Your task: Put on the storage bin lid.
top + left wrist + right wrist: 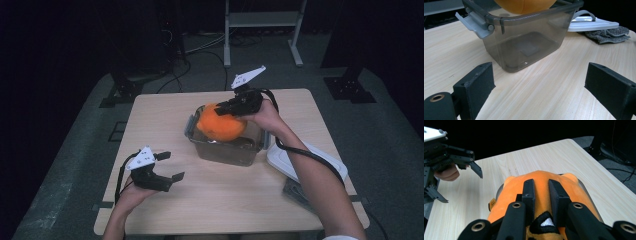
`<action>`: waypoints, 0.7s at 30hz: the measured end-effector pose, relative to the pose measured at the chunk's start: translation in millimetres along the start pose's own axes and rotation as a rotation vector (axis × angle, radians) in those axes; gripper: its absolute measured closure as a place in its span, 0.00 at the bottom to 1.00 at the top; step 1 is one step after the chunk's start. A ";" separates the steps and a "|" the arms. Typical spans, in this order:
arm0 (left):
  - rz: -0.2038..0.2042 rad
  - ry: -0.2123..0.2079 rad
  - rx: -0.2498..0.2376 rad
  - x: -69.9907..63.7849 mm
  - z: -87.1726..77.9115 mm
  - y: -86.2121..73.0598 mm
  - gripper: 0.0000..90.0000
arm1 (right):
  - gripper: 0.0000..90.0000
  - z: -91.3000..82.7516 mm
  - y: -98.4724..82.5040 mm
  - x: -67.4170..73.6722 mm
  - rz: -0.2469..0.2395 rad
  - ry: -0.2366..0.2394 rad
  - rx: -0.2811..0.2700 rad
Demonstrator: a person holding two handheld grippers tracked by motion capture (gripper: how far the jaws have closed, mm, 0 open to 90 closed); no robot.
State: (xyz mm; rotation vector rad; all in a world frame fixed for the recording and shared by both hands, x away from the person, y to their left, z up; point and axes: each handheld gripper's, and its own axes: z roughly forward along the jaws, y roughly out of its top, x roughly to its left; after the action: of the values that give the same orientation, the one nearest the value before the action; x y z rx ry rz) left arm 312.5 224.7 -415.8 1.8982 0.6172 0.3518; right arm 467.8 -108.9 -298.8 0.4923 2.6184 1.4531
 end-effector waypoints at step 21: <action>-0.001 0.001 -0.006 -0.2 -1.1 0.9 0.09 | 0.84 21.6 -20.1 -13.5 0.050 0.002 0.047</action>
State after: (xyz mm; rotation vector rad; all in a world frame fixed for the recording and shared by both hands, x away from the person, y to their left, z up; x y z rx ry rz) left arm 312.0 225.1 -414.5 1.8927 0.6171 0.3542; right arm 481.2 -105.8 -328.2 0.5648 2.6659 1.4099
